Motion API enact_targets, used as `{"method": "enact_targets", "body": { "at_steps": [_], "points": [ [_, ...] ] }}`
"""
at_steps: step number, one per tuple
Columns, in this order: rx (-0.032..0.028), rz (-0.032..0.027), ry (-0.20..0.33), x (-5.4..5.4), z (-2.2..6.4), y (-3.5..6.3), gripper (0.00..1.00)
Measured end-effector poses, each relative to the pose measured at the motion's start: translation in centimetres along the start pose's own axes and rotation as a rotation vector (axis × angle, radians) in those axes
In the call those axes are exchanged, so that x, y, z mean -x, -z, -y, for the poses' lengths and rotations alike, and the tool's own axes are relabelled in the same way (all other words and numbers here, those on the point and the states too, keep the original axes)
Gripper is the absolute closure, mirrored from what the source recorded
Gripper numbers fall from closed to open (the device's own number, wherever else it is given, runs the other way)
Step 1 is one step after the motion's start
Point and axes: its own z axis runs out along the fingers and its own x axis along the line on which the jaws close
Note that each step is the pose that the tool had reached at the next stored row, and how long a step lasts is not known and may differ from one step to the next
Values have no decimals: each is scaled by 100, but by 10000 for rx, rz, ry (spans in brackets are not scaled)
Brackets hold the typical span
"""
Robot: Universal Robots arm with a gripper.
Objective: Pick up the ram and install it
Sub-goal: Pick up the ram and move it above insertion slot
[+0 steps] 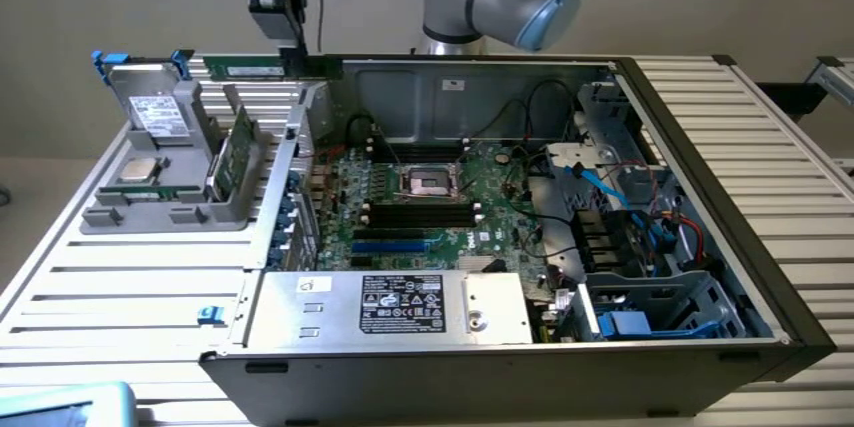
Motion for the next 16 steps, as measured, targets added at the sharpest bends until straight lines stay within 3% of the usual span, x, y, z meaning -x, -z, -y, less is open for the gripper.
{"method": "enact_targets", "body": {
  "at_steps": [9,11,13,16],
  "points": [
    [0,-1,1,-11,410,17,87],
    [1,-24,-1,-11,502,19,87],
    [-2,-108,-4,-5,578,19,87],
    [-21,-383,-18,6,675,18,87]
  ]
}}
